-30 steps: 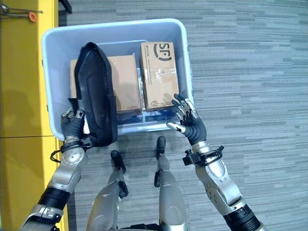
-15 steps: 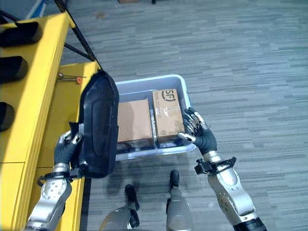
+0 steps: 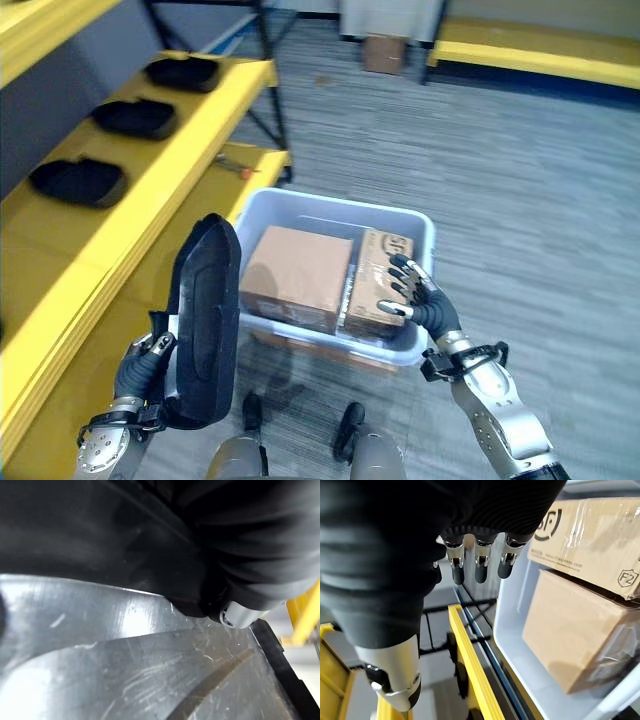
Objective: Move parts from the plastic box to the shelf.
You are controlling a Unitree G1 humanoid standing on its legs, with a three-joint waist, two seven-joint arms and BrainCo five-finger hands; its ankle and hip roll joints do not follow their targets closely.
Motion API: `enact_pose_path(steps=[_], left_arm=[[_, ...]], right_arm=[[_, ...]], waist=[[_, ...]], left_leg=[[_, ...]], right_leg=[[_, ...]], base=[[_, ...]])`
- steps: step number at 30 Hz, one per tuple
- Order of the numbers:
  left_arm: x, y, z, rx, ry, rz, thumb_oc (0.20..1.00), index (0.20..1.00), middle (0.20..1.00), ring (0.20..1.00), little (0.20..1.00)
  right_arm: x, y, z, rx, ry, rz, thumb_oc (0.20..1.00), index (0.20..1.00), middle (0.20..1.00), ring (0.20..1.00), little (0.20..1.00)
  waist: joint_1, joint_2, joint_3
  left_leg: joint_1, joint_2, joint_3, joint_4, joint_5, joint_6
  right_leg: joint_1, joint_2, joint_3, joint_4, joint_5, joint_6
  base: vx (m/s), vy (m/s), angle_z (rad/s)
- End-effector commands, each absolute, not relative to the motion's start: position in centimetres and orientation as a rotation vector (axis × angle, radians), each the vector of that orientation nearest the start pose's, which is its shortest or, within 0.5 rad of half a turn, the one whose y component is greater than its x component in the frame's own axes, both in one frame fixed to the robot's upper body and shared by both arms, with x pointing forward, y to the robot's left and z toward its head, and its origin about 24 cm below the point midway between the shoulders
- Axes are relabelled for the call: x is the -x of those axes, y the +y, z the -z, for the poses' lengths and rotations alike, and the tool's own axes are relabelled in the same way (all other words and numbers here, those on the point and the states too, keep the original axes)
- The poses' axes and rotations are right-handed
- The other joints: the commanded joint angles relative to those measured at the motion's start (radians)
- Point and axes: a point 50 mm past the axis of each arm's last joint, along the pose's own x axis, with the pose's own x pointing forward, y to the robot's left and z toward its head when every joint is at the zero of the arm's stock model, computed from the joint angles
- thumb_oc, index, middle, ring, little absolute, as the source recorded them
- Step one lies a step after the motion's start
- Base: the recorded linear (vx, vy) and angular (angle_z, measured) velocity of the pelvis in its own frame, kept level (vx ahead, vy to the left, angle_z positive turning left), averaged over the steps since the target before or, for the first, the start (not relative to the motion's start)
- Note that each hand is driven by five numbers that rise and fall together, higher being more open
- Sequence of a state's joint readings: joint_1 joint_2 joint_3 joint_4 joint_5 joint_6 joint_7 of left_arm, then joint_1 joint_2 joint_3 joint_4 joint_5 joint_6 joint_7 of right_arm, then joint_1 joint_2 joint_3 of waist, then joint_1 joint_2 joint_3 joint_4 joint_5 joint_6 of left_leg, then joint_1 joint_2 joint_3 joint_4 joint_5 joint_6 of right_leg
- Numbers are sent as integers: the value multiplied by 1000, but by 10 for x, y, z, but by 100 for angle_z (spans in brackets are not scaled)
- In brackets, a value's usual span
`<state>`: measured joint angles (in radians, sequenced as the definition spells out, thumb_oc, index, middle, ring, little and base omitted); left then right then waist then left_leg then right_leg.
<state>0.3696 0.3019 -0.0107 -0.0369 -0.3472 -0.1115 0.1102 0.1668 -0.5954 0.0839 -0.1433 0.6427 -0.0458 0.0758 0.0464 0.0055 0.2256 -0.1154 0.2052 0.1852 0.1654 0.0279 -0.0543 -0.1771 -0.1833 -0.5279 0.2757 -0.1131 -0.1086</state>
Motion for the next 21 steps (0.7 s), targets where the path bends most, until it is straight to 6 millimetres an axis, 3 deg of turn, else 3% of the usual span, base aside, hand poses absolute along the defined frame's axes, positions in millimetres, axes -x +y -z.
enact_pose_path(steps=[1, 2, 4, 7, 12, 16, 18, 19, 20, 21], left_arm=[[-189, 234, -36, 23, 6, -156, 200, 200, 200, 200, 200], [-192, 232, -39, 11, -7, -144, 200, 200, 200, 200, 200], [-191, 233, -39, 9, -7, -143, 200, 200, 200, 200, 200], [-191, 235, -43, -13, -20, -143, 200, 200, 200, 200, 200], [-190, 243, -51, -73, -43, -155, 200, 200, 200, 200, 200], [-197, 249, -67, -182, -111, -157, 200, 200, 200, 200, 200], [-199, 251, -71, -202, -127, -156, 200, 200, 200, 200, 200], [-199, 251, -71, -202, -127, -156, 200, 200, 200, 200, 200], [-199, 250, -67, -202, -109, -145, 200, 200, 200, 200, 200], [-197, 250, -65, -198, -98, -140, 200, 200, 200, 200, 200]], right_arm=[[-217, -225, -77, -85, -52, -173, 1000, 1000, 1000, 1000, 1000], [-214, -226, -72, -119, -44, -147, 1000, 1000, 1000, 1000, 1000], [-210, -227, -68, -132, -27, -134, 1000, 1000, 1000, 1000, 1000], [-210, -226, -67, -148, -31, -121, 1000, 1000, 1000, 1000, 1000], [-213, -222, -67, -174, -54, -98, 1000, 1000, 1000, 1000, 1000], [-219, -207, -64, -228, -65, -105, 1000, 1000, 1000, 1000, 1000], [-224, -196, -62, -257, -58, -149, 1000, 1000, 1000, 1000, 1000], [-224, -196, -62, -257, -58, -149, 1000, 1000, 1000, 1000, 1000], [-224, -192, -57, -275, -40, -179, 1000, 1000, 1000, 1000, 1000], [-221, -192, -55, -279, -27, -188, 1000, 1000, 1000, 1000, 1000]], waist=[[-81, 8, -20], [-96, 17, -26], [-101, 22, -33], [-91, 13, -36], [-50, -29, -8], [-48, -34, 2], [-51, -36, -7], [-48, -36, -9], [-64, -43, -23], [-71, -49, -32]], left_leg=[[130, 36, 0, 8, 17, -39], [143, 20, 13, -34, -26, -40], [141, 1, 14, -79, -55, -27], [134, -12, 9, -101, -55, -20], [84, -118, -36, -89, -104, 31], [80, -187, -46, -132, -101, 65], [95, -181, -24, -210, -42, 74], [95, -180, -21, -213, -40, 73], [107, -177, -36, -247, -10, 74], [108, -183, -45, -253, -4, 74]], right_leg=[[82, -38, 92, 17, -33, 151], [87, -59, 57, 20, -16, 165], [117, -79, 41, 4, 8, 188], [136, -103, 27, -16, 36, 208], [173, -208, -10, -81, 175, 285], [154, -251, 31, -101, 310, 334], [116, -172, 101, -92, 266, 299], [112, -171, 105, -90, 265, 298], [81, 8, 247, -77, 153, 253], [77, 70, 293, -92, 128, 243]], base=[[-79, 92, 171], [-13, 104, 205], [76, 226, 160], [47, 178, 43], [20, 335, 29], [3, 354, 41], [-76, 287, 17], [-47, 131, -27], [39, 104, -24], [66, 135, -5]])
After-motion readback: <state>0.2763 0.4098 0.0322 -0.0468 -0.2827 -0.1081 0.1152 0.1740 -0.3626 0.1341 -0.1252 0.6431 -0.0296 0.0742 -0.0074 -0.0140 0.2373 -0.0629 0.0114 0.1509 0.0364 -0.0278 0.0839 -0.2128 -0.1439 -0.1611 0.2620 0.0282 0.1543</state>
